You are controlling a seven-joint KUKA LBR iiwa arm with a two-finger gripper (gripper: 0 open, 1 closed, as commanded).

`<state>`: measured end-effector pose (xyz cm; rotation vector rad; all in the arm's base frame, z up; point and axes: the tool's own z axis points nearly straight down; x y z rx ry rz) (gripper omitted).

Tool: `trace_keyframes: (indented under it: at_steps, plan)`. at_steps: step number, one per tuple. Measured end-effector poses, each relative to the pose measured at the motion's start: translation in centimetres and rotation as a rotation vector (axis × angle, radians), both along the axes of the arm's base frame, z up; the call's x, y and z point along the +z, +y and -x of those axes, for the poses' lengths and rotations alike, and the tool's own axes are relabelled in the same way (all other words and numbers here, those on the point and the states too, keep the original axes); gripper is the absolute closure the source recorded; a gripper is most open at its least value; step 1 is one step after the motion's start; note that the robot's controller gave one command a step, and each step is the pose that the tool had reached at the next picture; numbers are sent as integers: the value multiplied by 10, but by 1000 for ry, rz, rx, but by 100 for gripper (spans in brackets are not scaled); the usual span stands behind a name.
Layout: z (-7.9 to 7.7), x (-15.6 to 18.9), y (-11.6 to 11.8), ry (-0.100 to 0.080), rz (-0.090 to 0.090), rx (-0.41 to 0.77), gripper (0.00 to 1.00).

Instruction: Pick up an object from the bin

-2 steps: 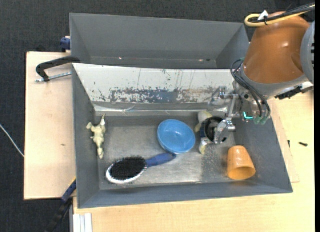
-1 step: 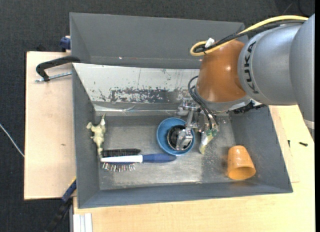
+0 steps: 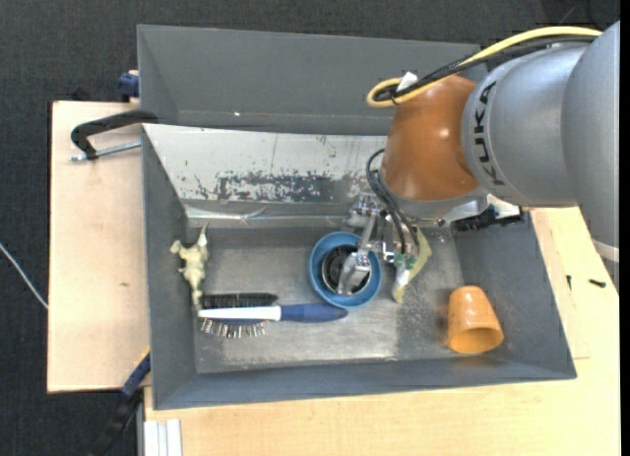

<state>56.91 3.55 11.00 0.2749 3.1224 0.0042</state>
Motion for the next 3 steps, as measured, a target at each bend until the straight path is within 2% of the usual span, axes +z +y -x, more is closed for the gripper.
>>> trace_keyframes:
  at_steps: [1,2,3]
  plan:
    - [10,-10,-5,8,0,-206,0]
    - [4,-29,-12,5,-5,-331,0]
    - [1,-28,-8,-2,-1,-264,0]
